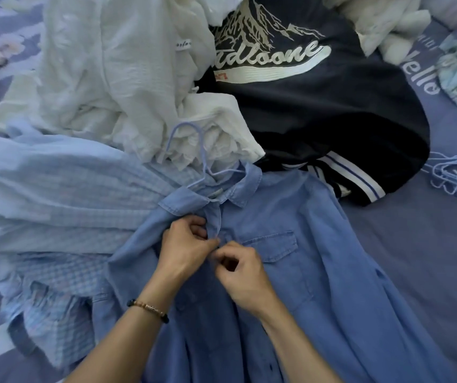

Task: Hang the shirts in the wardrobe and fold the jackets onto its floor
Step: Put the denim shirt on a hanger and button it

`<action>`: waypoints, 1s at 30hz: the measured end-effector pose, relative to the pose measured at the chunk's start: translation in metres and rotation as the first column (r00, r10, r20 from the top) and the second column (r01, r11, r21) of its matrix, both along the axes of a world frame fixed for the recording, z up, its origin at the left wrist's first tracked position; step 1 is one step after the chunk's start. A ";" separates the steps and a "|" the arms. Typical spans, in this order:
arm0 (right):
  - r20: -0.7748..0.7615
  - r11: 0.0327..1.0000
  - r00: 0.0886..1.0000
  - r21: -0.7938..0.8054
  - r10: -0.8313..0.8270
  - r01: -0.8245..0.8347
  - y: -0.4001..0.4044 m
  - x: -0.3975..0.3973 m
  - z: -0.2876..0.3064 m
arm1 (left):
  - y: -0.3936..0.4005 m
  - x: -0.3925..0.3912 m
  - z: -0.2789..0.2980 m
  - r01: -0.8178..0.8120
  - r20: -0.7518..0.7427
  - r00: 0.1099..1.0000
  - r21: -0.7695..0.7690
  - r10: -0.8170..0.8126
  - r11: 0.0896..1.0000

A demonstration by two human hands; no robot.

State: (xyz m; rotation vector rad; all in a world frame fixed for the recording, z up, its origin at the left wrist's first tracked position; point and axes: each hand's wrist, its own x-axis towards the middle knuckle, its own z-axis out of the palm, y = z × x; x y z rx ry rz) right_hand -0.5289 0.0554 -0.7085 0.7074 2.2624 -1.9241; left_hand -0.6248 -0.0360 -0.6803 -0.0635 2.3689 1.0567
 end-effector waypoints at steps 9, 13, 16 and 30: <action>0.032 0.966 0.973 0.131 -0.228 0.222 0.014 -0.023 -0.018 | -0.016 0.002 -0.015 -0.024 -0.067 0.997 0.112 0.031 0.993; -0.037 0.898 0.999 0.438 -0.027 0.041 0.012 -0.038 -0.026 | -0.023 0.009 -0.026 0.006 -0.130 0.991 0.111 0.008 0.994; -0.015 0.828 0.996 0.557 0.087 -0.064 0.010 -0.046 -0.031 | -0.023 0.014 -0.032 -0.057 -0.115 0.991 0.100 0.068 0.993; 0.207 0.942 0.935 -0.118 -0.287 0.315 0.025 -0.032 -0.021 | -0.003 0.016 -0.020 0.053 -0.242 0.958 -0.381 -0.155 0.923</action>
